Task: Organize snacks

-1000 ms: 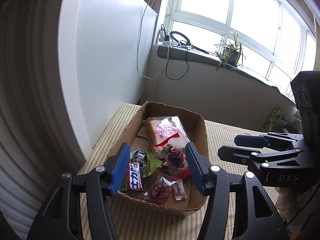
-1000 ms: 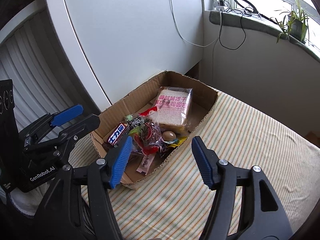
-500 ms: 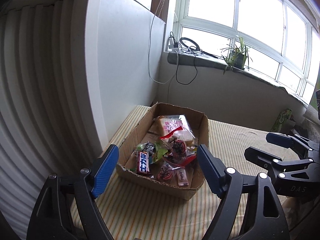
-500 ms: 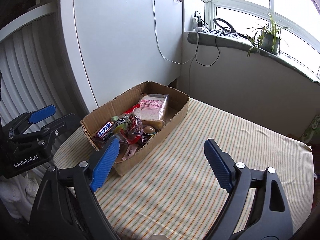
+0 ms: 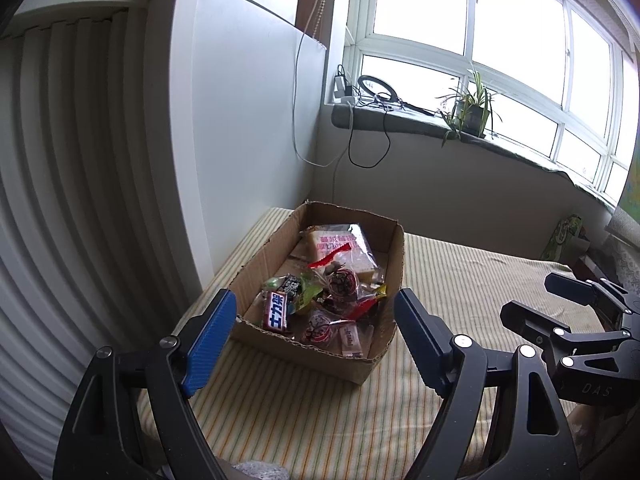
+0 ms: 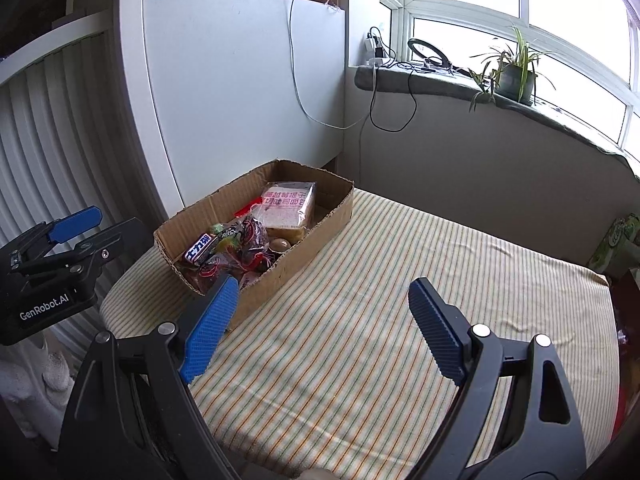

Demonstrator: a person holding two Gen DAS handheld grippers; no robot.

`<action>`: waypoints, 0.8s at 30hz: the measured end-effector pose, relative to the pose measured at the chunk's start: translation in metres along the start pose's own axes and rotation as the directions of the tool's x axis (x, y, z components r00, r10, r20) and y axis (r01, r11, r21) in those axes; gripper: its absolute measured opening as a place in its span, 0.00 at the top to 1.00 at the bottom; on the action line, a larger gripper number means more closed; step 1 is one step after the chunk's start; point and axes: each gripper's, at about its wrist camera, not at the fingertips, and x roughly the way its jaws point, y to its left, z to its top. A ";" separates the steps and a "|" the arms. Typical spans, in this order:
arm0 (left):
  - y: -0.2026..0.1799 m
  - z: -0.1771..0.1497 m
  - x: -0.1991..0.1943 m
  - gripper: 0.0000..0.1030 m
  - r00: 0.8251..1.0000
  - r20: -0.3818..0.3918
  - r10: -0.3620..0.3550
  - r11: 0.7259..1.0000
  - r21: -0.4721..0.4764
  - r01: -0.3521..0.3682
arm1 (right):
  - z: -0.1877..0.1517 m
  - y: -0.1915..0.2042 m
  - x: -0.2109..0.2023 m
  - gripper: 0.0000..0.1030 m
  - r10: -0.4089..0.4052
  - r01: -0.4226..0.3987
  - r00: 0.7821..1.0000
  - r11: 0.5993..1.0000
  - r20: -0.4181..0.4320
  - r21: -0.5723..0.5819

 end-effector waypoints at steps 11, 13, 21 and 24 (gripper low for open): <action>-0.004 0.000 0.000 0.21 1.000 -0.007 0.001 1.000 0.001 -0.001 | -0.003 -0.003 0.001 0.13 0.004 -0.004 1.000 1.000 -0.006 0.010; -0.004 0.000 -0.001 0.21 1.000 -0.005 0.001 1.000 0.002 -0.001 | -0.003 -0.003 0.001 0.13 0.006 -0.006 1.000 1.000 -0.005 0.012; -0.005 -0.001 -0.002 0.21 1.000 -0.009 -0.002 1.000 0.002 0.002 | -0.004 -0.002 0.002 0.13 0.010 -0.010 1.000 1.000 -0.006 0.011; -0.006 -0.001 -0.003 0.21 1.000 -0.007 -0.001 1.000 0.005 0.002 | -0.005 -0.002 0.001 0.13 0.012 -0.012 1.000 1.000 -0.007 0.014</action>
